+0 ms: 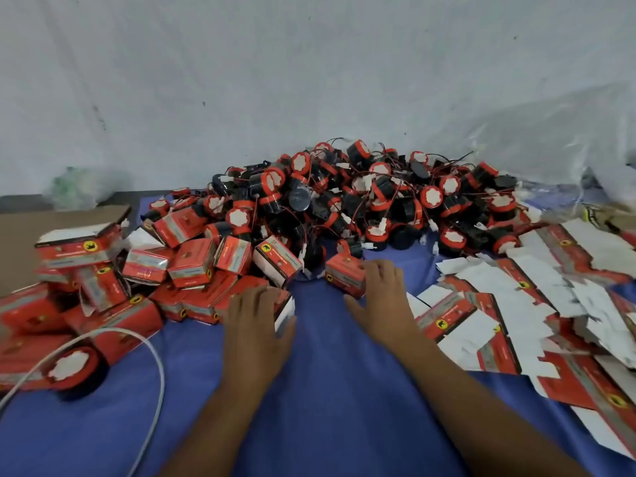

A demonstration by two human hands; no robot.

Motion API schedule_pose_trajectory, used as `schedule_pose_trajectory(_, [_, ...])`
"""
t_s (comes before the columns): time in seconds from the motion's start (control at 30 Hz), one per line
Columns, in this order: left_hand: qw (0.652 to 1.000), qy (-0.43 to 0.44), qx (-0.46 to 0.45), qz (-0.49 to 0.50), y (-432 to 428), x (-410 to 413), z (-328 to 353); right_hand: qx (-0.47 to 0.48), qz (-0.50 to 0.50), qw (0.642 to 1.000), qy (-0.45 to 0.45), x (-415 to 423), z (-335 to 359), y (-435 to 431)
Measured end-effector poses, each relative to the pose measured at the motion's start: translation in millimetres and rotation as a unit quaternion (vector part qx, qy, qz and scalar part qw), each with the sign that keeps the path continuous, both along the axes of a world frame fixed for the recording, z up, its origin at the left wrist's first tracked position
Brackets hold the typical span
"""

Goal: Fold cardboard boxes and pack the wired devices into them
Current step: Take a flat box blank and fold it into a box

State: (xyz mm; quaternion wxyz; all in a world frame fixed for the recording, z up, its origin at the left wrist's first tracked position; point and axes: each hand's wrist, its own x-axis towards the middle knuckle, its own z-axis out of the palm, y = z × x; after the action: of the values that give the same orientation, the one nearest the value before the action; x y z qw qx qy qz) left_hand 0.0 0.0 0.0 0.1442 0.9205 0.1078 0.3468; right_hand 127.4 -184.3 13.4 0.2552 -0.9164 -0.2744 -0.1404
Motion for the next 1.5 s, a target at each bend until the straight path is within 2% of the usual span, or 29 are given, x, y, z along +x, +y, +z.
schedule_pose_trajectory(0.07, [1.000, -0.013, 0.025, -0.004, 4.5, -0.3, -1.8, -0.096, -0.077, 0.992, 0.022, 5.4, 1.7, -2.7])
schedule_pose_trajectory(0.17, [0.995, -0.017, 0.083, 0.046, 5.7, 1.9, -2.2, -0.236, -0.135, 0.958, 0.092, 15.5, 10.1, -42.5])
schedule_pose_trajectory(0.23, [0.990, -0.011, 0.119, 0.074, 2.6, 4.7, 0.1, -0.274, -0.145, 0.941, 0.136, 18.7, 15.9, -72.4])
schedule_pose_trajectory(0.3, [0.985, -0.002, 0.146, 0.087, -6.2, 6.5, 4.3, -0.274, -0.114, 0.942, 0.154, 16.7, 17.9, -87.2])
schedule_pose_trajectory(0.37, [0.985, -0.005, 0.163, 0.047, -20.3, 8.8, 8.6, -0.265, -0.103, 0.947, 0.149, 12.5, 18.2, -89.2])
schedule_pose_trajectory(0.43, [0.989, 0.012, 0.132, -0.064, -41.7, 10.4, 10.9, -0.252, -0.119, 0.948, 0.153, 11.3, 20.1, -85.6])
schedule_pose_trajectory(0.5, [0.977, 0.098, -0.037, -0.187, -63.9, 12.4, 13.4, -0.222, -0.124, 0.955, 0.151, 11.7, 25.4, -82.2])
schedule_pose_trajectory(0.57, [0.927, 0.169, -0.224, -0.247, -80.4, 15.1, 8.1, -0.157, -0.109, 0.975, 0.115, 11.1, 32.9, -79.1])
schedule_pose_trajectory(0.67, [0.844, 0.149, -0.391, -0.336, -92.8, 16.0, 1.8, 0.039, -0.039, 0.993, 0.109, 6.1, 43.5, -74.1])
schedule_pose_trajectory(0.73, [0.775, 0.115, -0.478, -0.397, -94.9, 12.9, -1.0, 0.196, -0.026, 0.963, 0.180, -2.4, 47.1, -66.1])
schedule_pose_trajectory(0.77, [0.754, 0.091, -0.506, -0.409, -94.8, 10.3, -0.6, 0.253, -0.028, 0.940, 0.225, -8.4, 46.7, -59.8])
schedule_pose_trajectory(0.87, [0.738, 0.053, -0.521, -0.425, -93.8, 4.1, 9.5, 0.317, -0.030, 0.884, 0.342, -25.5, 35.5, -38.5])
schedule_pose_trajectory(0.9, [0.713, 0.053, -0.544, -0.438, -92.6, 2.0, 12.2, 0.316, -0.036, 0.877, 0.361, -29.4, 31.5, -33.1])
schedule_pose_trajectory(0.97, [0.627, 0.065, -0.606, -0.485, -89.3, -3.5, 17.4, 0.326, -0.048, 0.866, 0.376, -33.2, 25.3, -26.9])
schedule_pose_trajectory(1.03, [0.494, 0.089, -0.611, -0.612, -84.6, -6.4, 17.6, 0.347, -0.065, 0.852, 0.386, -33.7, 22.5, -24.8])
schedule_pose_trajectory(1.07, [0.477, 0.097, -0.595, -0.639, -81.8, -6.4, 17.1, 0.353, -0.072, 0.851, 0.383, -34.0, 20.8, -24.5])
schedule_pose_trajectory(1.1, [0.523, 0.110, -0.581, -0.614, -83.3, -5.9, 13.3, 0.350, -0.076, 0.856, 0.372, -35.0, 18.5, -24.5])
schedule_pose_trajectory(1.17, [0.646, 0.123, -0.570, -0.493, -85.3, -2.8, 4.4, 0.313, -0.063, 0.884, 0.343, -38.7, 12.1, -24.6])
schedule_pose_trajectory(1.2, [0.664, 0.109, -0.600, -0.432, -85.2, -1.8, 1.8, 0.297, -0.040, 0.898, 0.323, -43.0, 9.6, -24.0])
schedule_pose_trajectory(1.23, [0.650, 0.092, -0.647, -0.389, -83.8, 0.9, -0.3, 0.292, -0.005, 0.907, 0.303, -48.9, 9.6, -22.9])
schedule_pose_trajectory(1.3, [0.585, 0.072, -0.736, -0.332, -81.0, 5.4, -4.1, 0.283, 0.063, 0.931, 0.222, -57.0, 6.5, -24.6])
schedule_pose_trajectory(1.37, [0.555, 0.064, -0.768, -0.313, -76.3, 8.1, -0.9, 0.199, 0.110, 0.960, 0.162, -60.3, 2.6, -28.0])
schedule_pose_trajectory(1.43, [0.518, 0.068, -0.783, -0.339, -74.2, 8.0, 3.8, 0.121, 0.131, 0.967, 0.184, -65.1, -1.6, -30.0])
schedule_pose_trajectory(1.5, [0.494, 0.083, -0.790, -0.354, -74.0, 6.1, 6.5, 0.107, 0.133, 0.961, 0.218, -65.9, -6.3, -31.0])
